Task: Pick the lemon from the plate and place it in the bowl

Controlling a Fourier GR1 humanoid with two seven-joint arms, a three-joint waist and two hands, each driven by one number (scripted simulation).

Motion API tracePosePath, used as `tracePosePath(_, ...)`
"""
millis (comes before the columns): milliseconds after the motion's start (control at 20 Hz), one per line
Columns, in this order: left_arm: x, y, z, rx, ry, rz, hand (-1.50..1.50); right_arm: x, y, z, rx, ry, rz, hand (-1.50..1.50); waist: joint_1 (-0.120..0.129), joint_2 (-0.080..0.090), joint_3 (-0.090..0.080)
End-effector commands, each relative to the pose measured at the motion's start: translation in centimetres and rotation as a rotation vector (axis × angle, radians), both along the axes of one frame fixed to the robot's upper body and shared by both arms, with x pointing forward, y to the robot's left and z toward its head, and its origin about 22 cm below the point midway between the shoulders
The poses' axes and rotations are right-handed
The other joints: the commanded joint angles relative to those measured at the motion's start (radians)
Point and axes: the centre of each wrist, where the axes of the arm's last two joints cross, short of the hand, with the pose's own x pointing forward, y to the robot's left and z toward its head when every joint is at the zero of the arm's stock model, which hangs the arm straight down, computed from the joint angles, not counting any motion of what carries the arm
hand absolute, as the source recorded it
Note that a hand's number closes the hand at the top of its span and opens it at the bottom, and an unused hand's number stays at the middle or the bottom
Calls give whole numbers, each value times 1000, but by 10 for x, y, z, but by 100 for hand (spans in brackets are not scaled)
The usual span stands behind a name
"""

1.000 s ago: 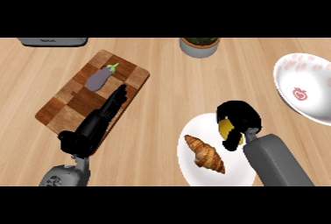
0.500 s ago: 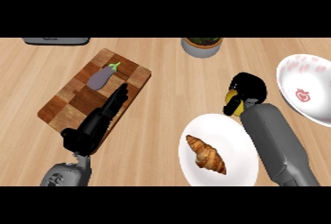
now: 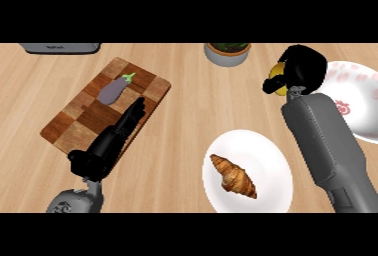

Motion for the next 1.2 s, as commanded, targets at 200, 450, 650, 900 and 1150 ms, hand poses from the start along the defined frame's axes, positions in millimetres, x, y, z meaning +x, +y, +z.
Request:
tracePosePath(200, 13, -3, 3, -11, 11, 10, 0, 2, -31, 57, 127, -306, -102, 150, -12, 2, 0)
tracePosePath(450, 16, 11, -2, -6, 11, 11, 0, 8, -75, 34, 56, -225, -182, 150, -1, 5, 0)
tracePosePath(650, 9, 4, -13, -11, 0, 13, 0, 2, -112, 40, -51, -246, -249, 150, -5, 4, 0)
tracePosePath(900, 2, -8, -6, -2, -10, -4, 0, -8, -161, 10, -145, -271, -314, 150, 3, 6, 0)
tracePosePath(1150, 6, -6, 8, -6, -11, -13, 0, -8, -183, -8, -13, -39, -310, 150, 14, 10, 1)
